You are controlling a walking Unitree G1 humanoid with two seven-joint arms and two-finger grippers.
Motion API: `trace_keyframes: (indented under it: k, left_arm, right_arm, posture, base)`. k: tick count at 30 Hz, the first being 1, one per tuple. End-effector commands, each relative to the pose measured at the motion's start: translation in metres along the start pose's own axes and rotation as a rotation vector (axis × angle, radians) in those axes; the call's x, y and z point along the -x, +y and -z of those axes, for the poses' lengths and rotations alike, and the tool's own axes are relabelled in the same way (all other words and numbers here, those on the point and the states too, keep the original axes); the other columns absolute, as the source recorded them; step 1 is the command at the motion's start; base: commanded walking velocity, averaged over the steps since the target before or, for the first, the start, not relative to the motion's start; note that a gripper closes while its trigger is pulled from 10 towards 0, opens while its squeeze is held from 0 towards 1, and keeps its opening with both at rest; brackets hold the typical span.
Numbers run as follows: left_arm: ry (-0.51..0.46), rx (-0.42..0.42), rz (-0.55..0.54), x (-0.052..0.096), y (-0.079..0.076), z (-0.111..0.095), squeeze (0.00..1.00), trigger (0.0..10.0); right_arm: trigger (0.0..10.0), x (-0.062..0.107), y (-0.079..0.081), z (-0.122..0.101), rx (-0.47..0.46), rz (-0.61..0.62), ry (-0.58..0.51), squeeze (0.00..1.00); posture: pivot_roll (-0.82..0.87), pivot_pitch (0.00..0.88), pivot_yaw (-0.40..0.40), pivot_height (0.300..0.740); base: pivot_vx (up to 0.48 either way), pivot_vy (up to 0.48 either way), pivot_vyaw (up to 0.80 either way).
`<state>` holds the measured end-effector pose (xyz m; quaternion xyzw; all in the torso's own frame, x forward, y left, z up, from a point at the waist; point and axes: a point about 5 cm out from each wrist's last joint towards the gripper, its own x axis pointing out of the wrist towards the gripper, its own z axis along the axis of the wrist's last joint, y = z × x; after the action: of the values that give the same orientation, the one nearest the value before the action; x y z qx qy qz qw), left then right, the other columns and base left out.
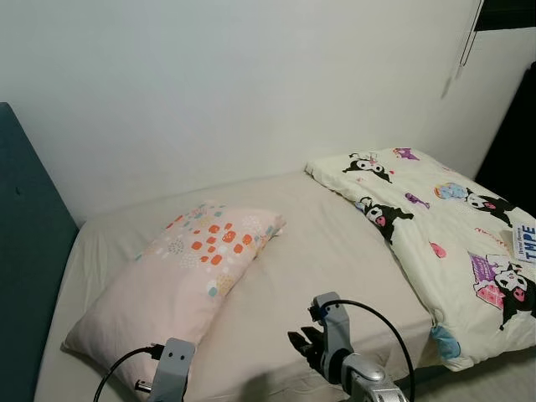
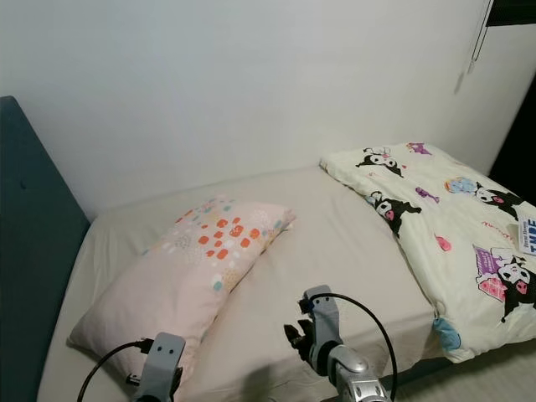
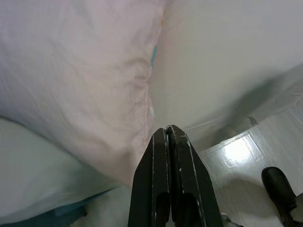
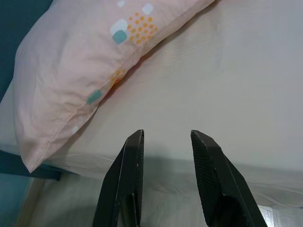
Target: Clean up the room
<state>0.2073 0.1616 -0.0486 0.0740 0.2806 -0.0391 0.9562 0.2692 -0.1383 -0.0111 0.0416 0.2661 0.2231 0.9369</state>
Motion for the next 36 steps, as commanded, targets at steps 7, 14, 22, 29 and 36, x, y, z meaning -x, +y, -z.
trace_keyframes:
  k: [7, 14, 22, 29, 36]
  left_arm:
    - [0.0, -0.023, -0.001, 0.0005, 0.0047, -0.001, 0.0, 10.0]
    - [0.003, -0.022, -0.006, -0.0002, 0.0064, -0.0012, 0.0, 10.0]
    - [0.005, -0.016, -0.002, 0.0019, 0.0055, 0.0016, 0.0, 10.0]
    - [0.003, -0.018, 0.002, 0.0031, 0.0049, 0.0026, 0.0, 10.0]
    - [0.0, -0.025, 0.009, 0.0029, 0.0054, 0.0016, 0.0, 10.0]
  right_arm:
    - [10.0, -0.0005, 0.0026, -0.0001, -0.025, -0.012, -0.005, 0.0]
    - [10.0, 0.0, 0.0022, -0.0005, -0.029, -0.014, -0.004, 0.0]
    - [10.0, 0.0008, 0.0003, -0.0004, -0.025, -0.006, -0.001, 0.0]
    - [10.0, 0.0013, -0.0009, -0.0008, -0.033, -0.004, -0.003, 0.0]
    - [10.0, 0.0018, -0.0019, -0.001, -0.032, 0.0, -0.002, 0.0]
  posture:
    - [-0.03, 0.0, 0.006, 0.738]
    - [-0.03, 0.0, 0.007, 0.738]
    - [-0.04, 0.0, 0.004, 0.738]
    - [-0.04, 0.0, 0.005, 0.738]
    - [-0.04, 0.0, 0.01, 0.738]
  base:
    - [0.0, 0.0, 0.0]
    - [0.0, 0.0, 0.0]
    - [0.0, 0.0, 0.0]
    - [0.0, 0.0, 0.0]
    - [0.0, 0.0, 0.0]
